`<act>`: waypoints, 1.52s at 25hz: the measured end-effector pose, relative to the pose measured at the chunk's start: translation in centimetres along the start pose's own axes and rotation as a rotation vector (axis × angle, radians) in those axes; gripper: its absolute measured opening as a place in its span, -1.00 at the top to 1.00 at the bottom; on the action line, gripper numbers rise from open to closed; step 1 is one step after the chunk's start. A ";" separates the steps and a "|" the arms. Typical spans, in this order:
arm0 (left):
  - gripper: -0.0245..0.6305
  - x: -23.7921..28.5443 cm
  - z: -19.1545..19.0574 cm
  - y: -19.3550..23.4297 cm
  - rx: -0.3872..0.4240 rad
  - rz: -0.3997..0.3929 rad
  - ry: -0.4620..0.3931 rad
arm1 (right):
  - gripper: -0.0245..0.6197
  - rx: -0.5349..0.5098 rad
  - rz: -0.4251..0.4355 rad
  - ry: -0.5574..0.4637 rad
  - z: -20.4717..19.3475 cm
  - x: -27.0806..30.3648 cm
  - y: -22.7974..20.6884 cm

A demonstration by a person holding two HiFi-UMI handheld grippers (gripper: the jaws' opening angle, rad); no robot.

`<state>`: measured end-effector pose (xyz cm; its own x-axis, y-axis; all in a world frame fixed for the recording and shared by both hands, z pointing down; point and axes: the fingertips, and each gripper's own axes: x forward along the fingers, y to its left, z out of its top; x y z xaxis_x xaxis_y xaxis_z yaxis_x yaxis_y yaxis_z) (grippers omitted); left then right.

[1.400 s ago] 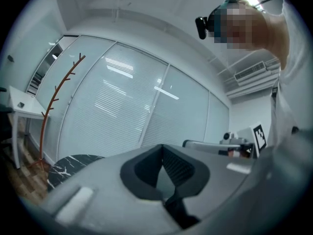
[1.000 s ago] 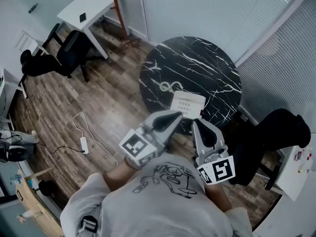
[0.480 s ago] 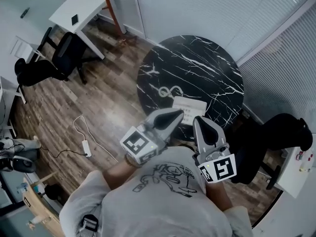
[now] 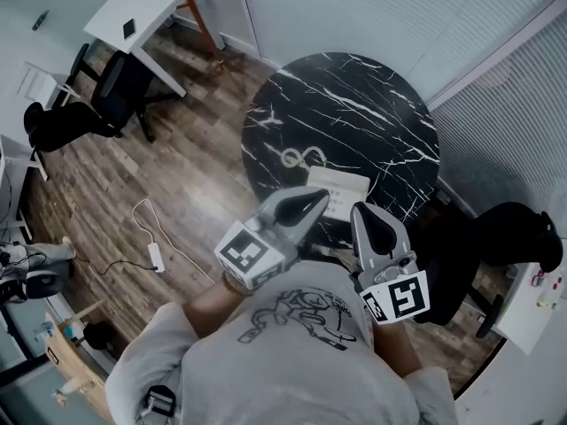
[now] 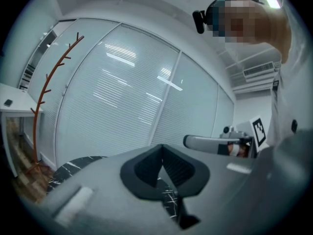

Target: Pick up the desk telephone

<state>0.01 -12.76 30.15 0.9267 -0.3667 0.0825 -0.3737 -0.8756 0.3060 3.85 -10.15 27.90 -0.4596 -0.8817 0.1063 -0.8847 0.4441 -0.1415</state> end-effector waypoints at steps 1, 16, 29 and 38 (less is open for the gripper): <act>0.93 0.2 -0.2 0.0 -0.003 0.001 0.008 | 0.90 -0.003 0.003 0.008 -0.2 0.0 -0.1; 0.60 3.6 -9.4 3.8 -0.094 0.012 0.149 | 0.55 0.053 0.007 0.143 -9.2 1.4 -3.9; 0.31 4.8 -23.3 9.8 -0.241 0.084 0.322 | 0.19 0.147 -0.084 0.308 -22.7 1.8 -10.2; 0.11 5.4 -32.3 13.8 -0.287 0.142 0.432 | -0.09 0.199 -0.134 0.394 -30.6 2.4 -12.7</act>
<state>1.19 -16.66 65.48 0.8224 -0.2592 0.5064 -0.5266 -0.6834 0.5055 11.62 -13.09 60.09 -0.3704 -0.7843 0.4976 -0.9241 0.2570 -0.2828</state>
